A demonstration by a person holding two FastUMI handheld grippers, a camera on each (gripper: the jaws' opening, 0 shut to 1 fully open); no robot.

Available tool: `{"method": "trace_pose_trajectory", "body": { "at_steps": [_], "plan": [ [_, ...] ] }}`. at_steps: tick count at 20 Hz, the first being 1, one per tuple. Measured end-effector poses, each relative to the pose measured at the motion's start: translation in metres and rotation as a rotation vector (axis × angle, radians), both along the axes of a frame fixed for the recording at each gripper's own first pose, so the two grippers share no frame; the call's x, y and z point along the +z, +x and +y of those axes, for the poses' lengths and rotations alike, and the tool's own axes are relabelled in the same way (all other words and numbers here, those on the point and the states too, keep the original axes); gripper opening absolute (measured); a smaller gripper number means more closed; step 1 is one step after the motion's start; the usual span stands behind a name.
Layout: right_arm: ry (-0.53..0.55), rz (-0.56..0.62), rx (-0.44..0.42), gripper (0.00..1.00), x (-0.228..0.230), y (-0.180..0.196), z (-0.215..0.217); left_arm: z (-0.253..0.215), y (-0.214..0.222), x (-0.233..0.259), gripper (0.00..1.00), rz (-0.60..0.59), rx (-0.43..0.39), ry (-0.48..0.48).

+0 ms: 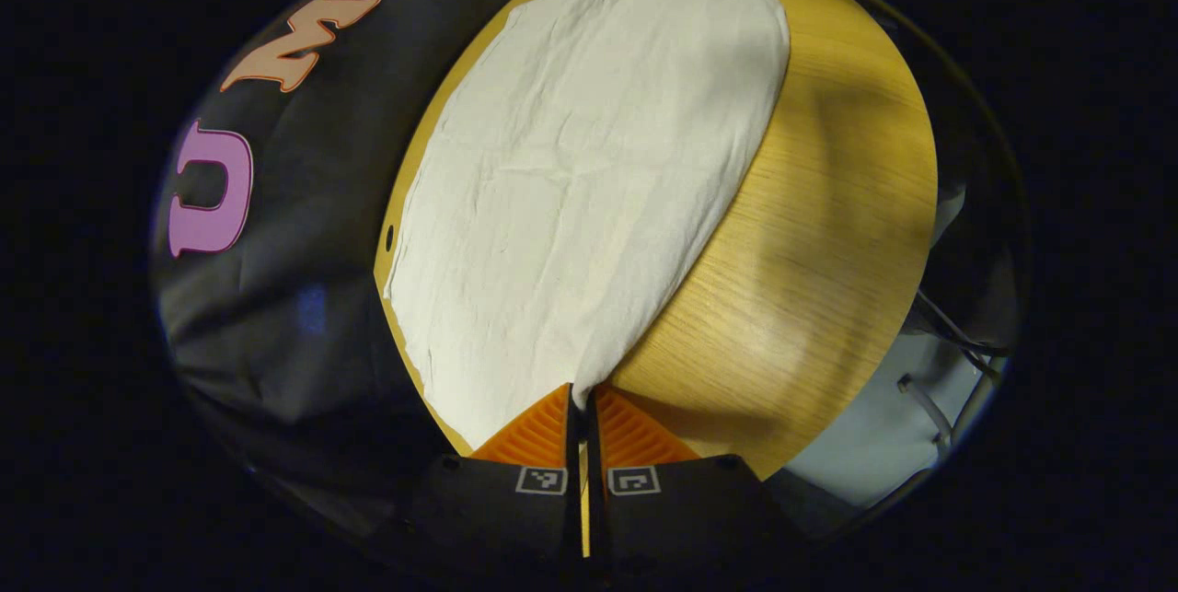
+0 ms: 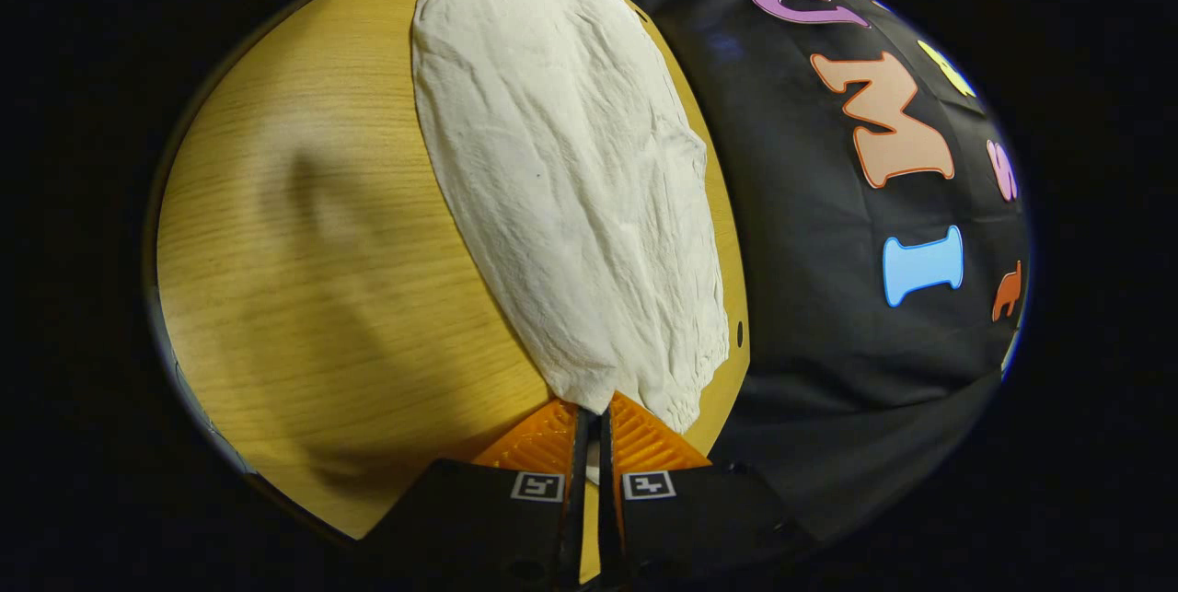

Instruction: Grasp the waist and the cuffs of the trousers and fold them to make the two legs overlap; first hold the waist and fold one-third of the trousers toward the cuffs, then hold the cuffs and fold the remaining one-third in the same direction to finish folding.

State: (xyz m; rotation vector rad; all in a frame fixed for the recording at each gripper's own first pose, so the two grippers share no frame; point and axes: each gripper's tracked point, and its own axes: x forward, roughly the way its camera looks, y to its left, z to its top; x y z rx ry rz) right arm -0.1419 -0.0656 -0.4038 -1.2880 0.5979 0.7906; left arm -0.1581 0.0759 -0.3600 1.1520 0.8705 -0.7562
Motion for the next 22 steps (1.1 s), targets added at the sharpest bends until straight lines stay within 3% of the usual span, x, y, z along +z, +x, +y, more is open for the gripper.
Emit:
{"method": "trace_pose_trajectory", "body": {
  "at_steps": [5,13,22],
  "plan": [
    [0.005,0.032,-0.043,0.09,0.005,0.0,-0.008,0.004,-0.002,-0.002,0.0,-0.011,0.008,0.021],
    [0.012,0.004,-0.083,0.09,0.03,0.002,-0.016,-0.004,-0.001,0.012,0.0,-0.016,0.074,-0.034],
    [0.123,-0.146,-0.102,0.12,0.09,0.059,-0.001,-0.002,0.055,0.064,0.0,-0.146,0.208,-0.039]
  ]
}}
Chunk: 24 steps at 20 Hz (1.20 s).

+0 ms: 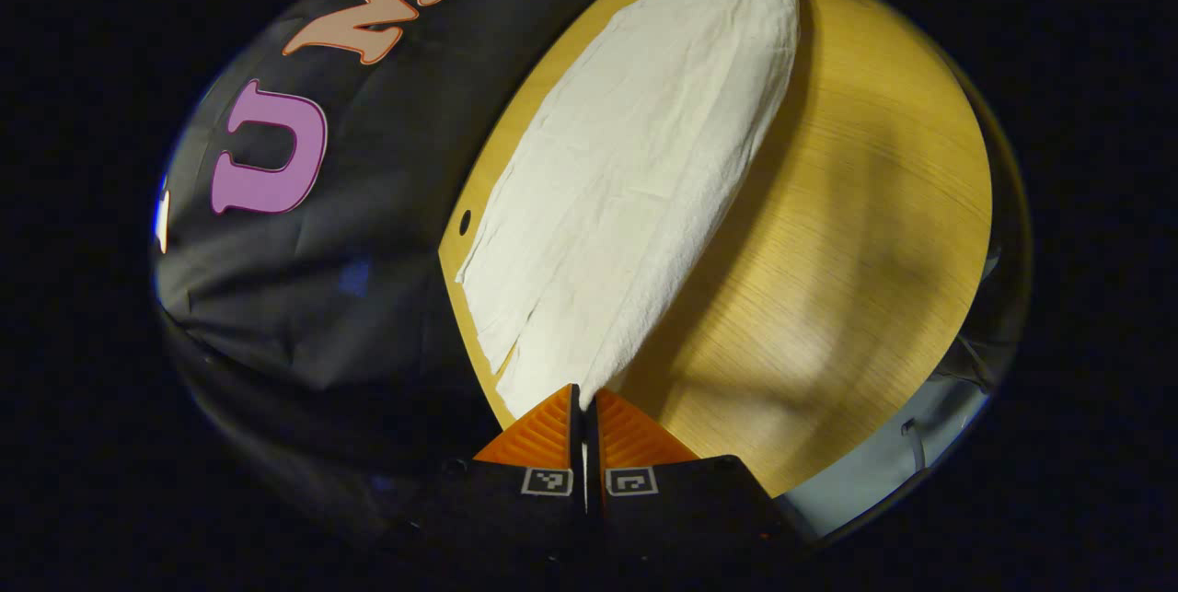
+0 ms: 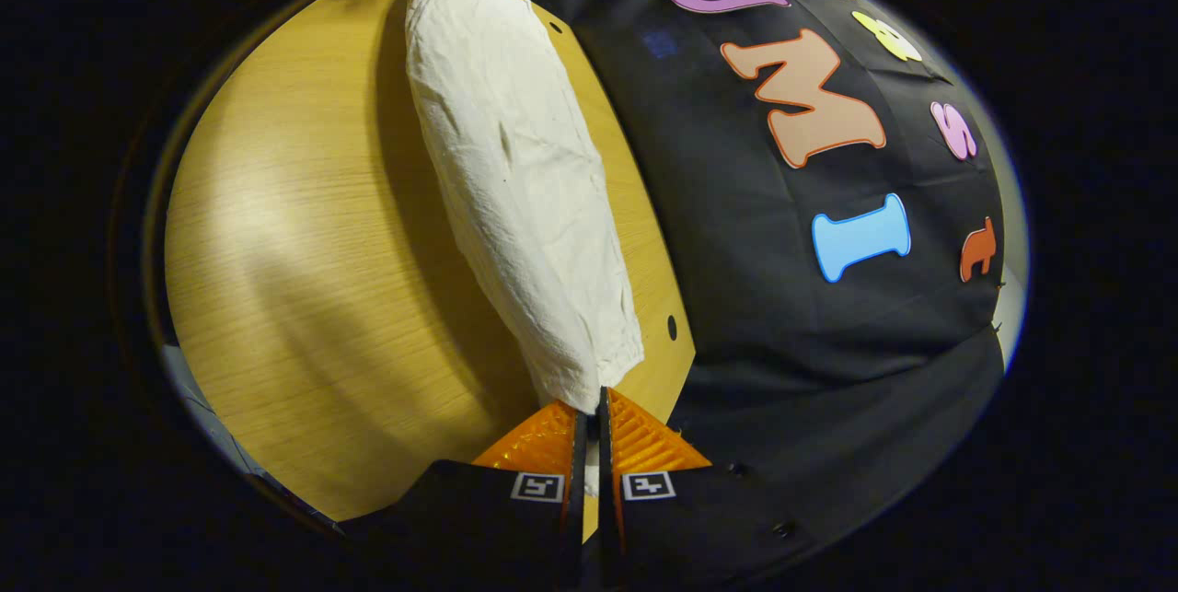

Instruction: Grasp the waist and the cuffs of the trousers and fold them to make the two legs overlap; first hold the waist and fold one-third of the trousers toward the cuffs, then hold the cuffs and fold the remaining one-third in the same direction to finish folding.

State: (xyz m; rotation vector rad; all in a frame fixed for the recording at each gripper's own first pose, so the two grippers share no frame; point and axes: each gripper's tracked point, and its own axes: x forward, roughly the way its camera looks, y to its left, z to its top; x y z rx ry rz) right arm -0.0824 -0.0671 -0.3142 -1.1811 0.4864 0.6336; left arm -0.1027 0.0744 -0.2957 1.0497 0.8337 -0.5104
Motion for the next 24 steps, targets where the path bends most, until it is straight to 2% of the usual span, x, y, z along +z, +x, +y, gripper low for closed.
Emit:
{"method": "trace_pose_trajectory", "body": {
  "at_steps": [4,8,10,11,12,17,20,24],
  "plan": [
    [0.053,-0.04,-0.002,0.06,0.013,0.026,0.007,-0.001,0.032,0.024,0.0,-0.069,0.062,-0.009],
    [0.068,-0.077,-0.011,0.09,0.026,0.057,0.018,-0.001,0.069,0.047,0.0,-0.142,0.088,-0.034],
    [0.063,-0.104,-0.037,0.09,0.034,0.072,0.025,-0.001,0.088,0.047,0.0,-0.161,0.086,-0.058],
    [0.054,-0.109,-0.057,0.06,0.036,0.078,0.028,-0.002,0.1,0.044,0.0,-0.163,0.084,-0.071],
    [0.042,-0.116,-0.075,0.09,0.037,0.085,0.032,-0.004,0.111,0.043,0.0,-0.17,0.07,-0.09],
    [-0.016,-0.154,-0.145,0.09,0.042,0.114,0.047,-0.012,0.175,0.036,0.0,-0.206,0.028,-0.184],
    [-0.013,-0.154,-0.182,0.09,0.035,0.13,0.054,-0.014,0.21,0.027,0.0,-0.217,0.045,-0.211],
    [0.007,-0.156,-0.186,0.09,0.017,0.161,0.059,-0.026,0.242,0.021,0.0,-0.25,0.098,-0.242]
  ]
}}
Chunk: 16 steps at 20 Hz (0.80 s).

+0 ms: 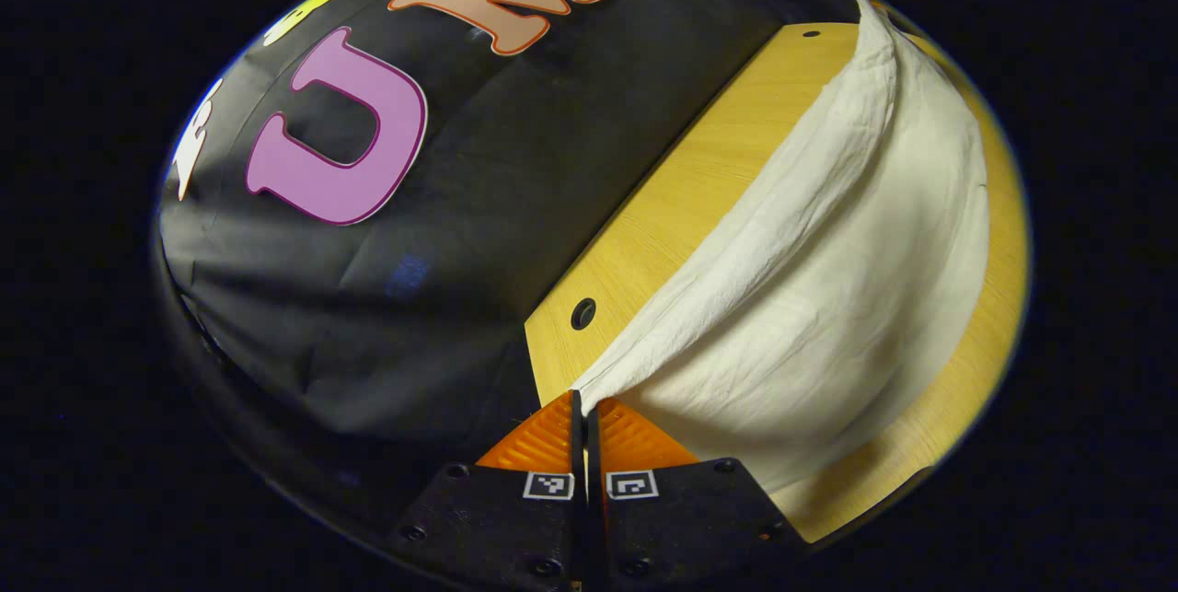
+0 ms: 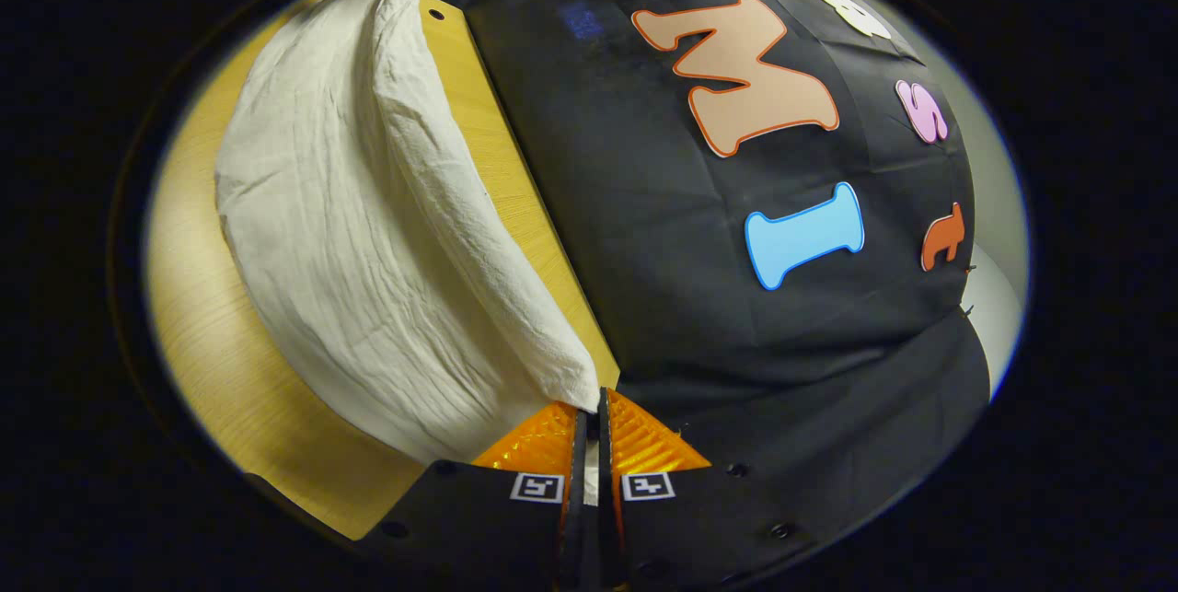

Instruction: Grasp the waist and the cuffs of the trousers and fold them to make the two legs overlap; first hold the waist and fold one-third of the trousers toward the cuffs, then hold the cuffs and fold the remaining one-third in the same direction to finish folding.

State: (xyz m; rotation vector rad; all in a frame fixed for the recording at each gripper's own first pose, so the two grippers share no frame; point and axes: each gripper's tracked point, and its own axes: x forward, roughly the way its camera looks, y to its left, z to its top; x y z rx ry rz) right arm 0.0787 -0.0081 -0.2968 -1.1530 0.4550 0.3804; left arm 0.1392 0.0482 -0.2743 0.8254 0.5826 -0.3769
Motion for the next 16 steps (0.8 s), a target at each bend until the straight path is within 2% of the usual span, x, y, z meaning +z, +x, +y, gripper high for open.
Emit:
{"method": "trace_pose_trajectory", "body": {
  "at_steps": [6,9,10,14,16],
  "plan": [
    [0.079,0.038,-0.057,0.09,-0.048,0.046,0.009,-0.021,0.03,-0.033,0.0,0.019,0.04,-0.018],
    [0.077,0.07,-0.068,0.12,-0.076,0.054,0.014,-0.027,0.041,-0.052,0.0,0.039,0.05,-0.019],
    [0.071,0.081,-0.069,0.09,-0.086,0.056,0.015,-0.028,0.046,-0.056,0.0,0.039,0.05,-0.023],
    [0.075,0.104,-0.094,0.09,-0.105,0.062,0.019,-0.032,0.057,-0.065,0.0,0.016,0.056,-0.036],
    [0.113,0.107,-0.135,0.22,-0.105,0.063,0.019,-0.028,0.058,-0.062,0.0,-0.01,0.086,-0.052]
  ]
}}
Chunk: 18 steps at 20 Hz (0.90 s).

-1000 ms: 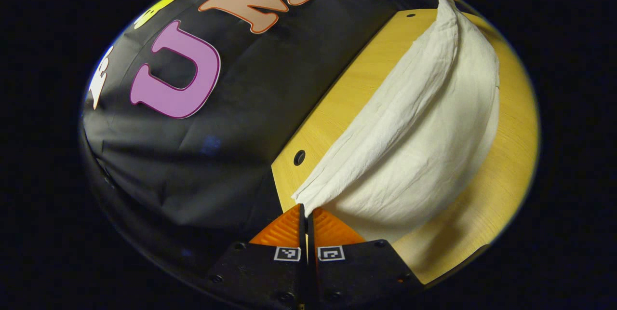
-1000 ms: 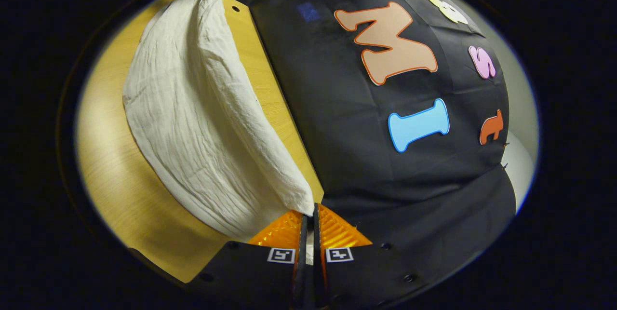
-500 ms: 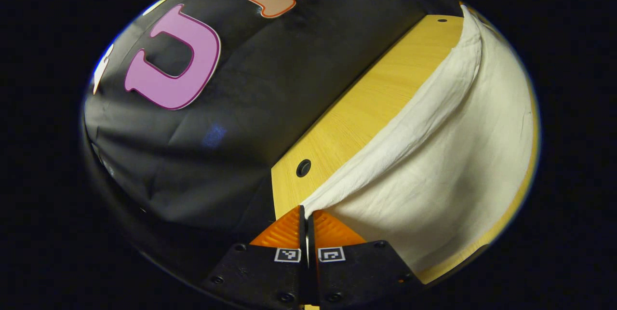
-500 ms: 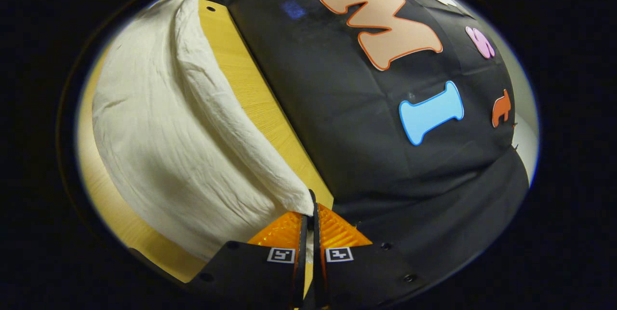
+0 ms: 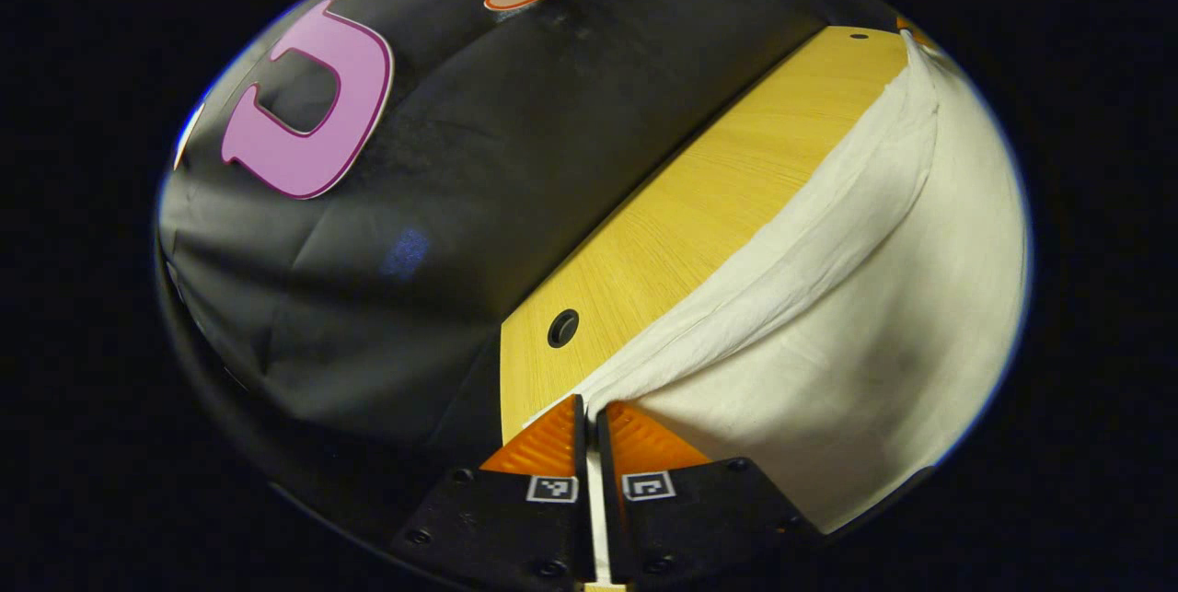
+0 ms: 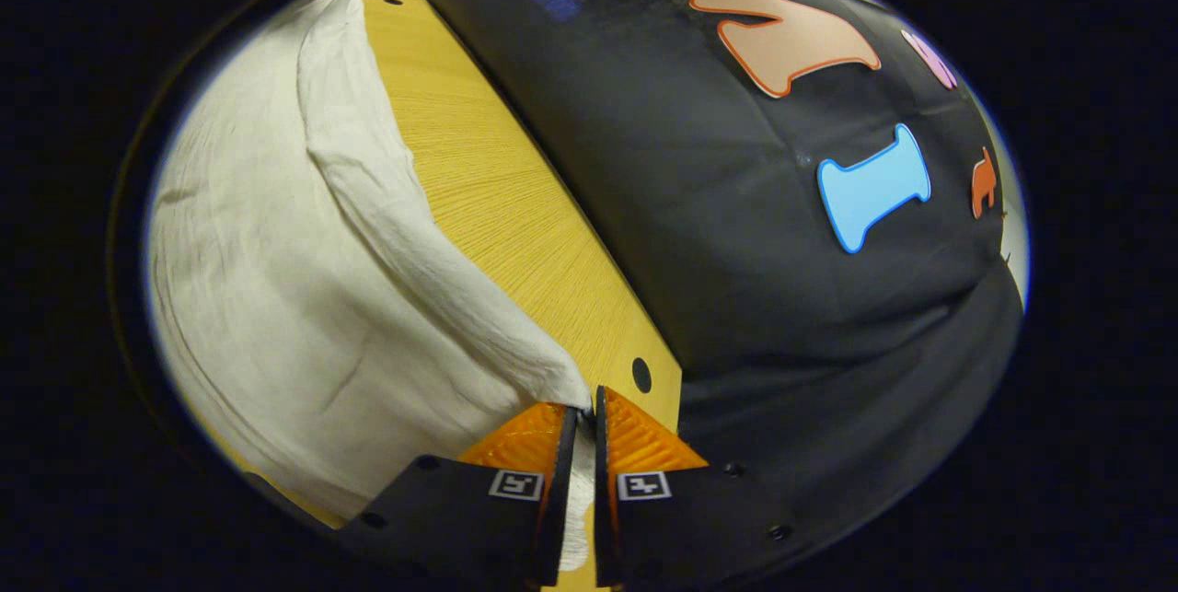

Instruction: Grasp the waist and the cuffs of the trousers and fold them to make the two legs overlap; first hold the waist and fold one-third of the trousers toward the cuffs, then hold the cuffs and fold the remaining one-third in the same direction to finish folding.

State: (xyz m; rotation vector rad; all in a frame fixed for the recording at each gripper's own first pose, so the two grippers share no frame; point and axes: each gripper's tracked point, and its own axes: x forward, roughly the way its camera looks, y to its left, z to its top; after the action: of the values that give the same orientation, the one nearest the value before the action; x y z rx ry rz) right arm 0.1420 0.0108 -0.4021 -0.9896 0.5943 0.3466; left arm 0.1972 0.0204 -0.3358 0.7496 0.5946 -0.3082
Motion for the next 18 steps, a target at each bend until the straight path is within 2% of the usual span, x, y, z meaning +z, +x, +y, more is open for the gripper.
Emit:
{"method": "trace_pose_trajectory", "body": {
  "at_steps": [3,4,6,9,10,13,18],
  "plan": [
    [0.088,-0.027,-0.057,1.0,0.015,0.002,0.003,-0.005,-0.005,0.013,1.0,-0.028,0.025,-0.085],
    [0.114,-0.038,-0.078,0.98,0.024,0.003,0.002,-0.008,-0.007,0.022,0.94,-0.042,0.037,-0.1],
    [0.169,-0.045,-0.129,0.98,0.035,-0.002,-0.004,-0.012,-0.011,0.036,0.95,-0.066,0.06,-0.142],
    [0.273,-0.022,-0.252,1.0,0.045,-0.017,-0.025,-0.028,-0.028,0.061,0.95,-0.089,0.098,-0.244],
    [0.314,-0.006,-0.297,0.98,0.044,-0.023,-0.033,-0.035,-0.032,0.068,0.95,-0.094,0.102,-0.278],
    [0.404,0.027,-0.427,1.0,0.043,-0.037,-0.064,-0.058,-0.048,0.093,0.95,-0.109,0.102,-0.365],
    [0.542,0.097,-0.616,0.98,0.025,-0.061,-0.099,-0.097,-0.072,0.119,0.95,-0.116,0.091,-0.467]
  ]
}}
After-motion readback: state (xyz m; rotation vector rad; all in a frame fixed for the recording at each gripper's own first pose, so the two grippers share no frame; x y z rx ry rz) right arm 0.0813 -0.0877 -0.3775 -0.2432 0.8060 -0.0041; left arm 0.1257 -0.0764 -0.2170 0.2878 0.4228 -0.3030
